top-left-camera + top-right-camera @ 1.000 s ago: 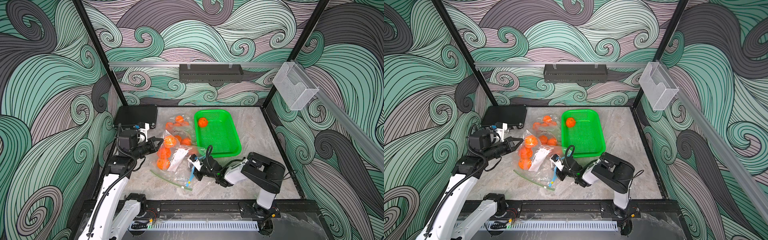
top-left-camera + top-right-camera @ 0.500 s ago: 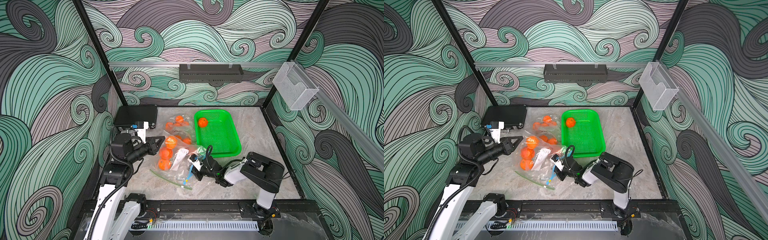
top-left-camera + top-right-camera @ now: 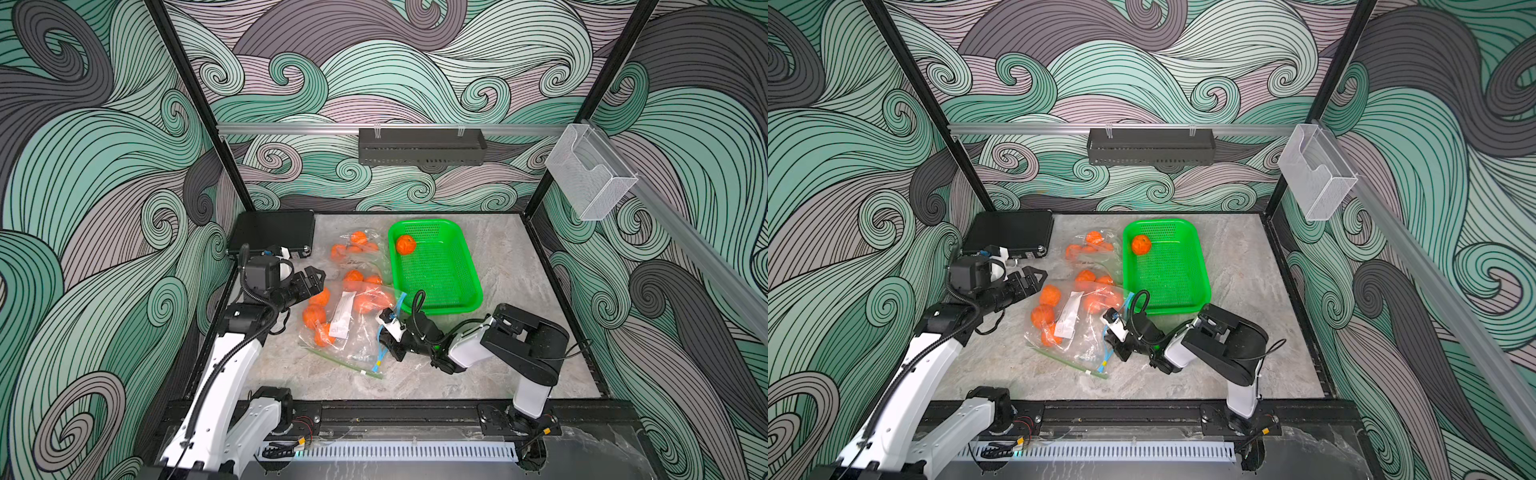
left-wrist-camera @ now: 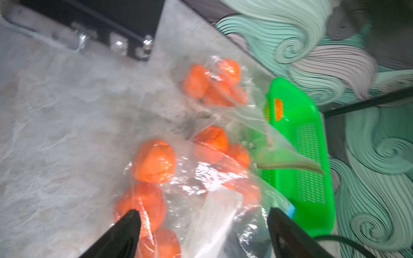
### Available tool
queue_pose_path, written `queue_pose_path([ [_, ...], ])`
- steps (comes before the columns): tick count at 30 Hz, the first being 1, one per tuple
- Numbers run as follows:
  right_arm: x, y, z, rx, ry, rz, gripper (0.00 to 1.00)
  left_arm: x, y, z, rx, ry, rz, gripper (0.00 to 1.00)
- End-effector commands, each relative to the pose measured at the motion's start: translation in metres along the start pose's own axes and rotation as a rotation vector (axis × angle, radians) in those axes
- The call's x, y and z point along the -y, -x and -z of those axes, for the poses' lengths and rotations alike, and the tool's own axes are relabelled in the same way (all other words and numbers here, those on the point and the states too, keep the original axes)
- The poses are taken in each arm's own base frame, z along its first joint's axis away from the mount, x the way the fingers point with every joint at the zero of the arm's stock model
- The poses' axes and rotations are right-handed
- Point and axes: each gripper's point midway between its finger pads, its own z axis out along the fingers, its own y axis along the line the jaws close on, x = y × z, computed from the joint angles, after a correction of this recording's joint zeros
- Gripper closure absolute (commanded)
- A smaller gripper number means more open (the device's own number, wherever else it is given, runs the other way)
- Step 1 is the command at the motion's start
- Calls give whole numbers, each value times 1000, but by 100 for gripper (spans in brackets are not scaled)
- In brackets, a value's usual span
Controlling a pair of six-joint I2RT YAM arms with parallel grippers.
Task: Open the zip-top bag and take out the orange
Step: Adjust the zipper food storage bag in the zipper food storage bag.
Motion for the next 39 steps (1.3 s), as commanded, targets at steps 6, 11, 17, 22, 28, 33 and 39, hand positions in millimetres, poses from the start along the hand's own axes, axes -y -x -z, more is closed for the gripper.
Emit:
queue_pose_path([
  [6, -1, 7, -1, 12, 15, -4, 74, -57, 9, -66, -147, 286, 229, 8],
  [11, -3, 9, -1, 13, 26, -3, 74, -67, -5, -106, -268, 319, 272, 9],
  [17, -3, 8, -2, 11, 28, -2, 74, -70, -16, -129, -309, 294, 302, 21],
  [22, -4, 8, -3, 8, 36, -8, 74, -71, -22, -141, -334, 284, 314, 44],
  [28, -5, 7, -2, 7, 37, -3, 74, -64, -19, -145, -346, 250, 313, 81],
  [33, -8, 7, -1, 5, 58, -4, 74, -50, -12, -127, -306, 209, 276, 100],
  [39, -8, 7, -2, 4, 55, -2, 75, -8, -4, -78, -200, 91, 166, 100],
])
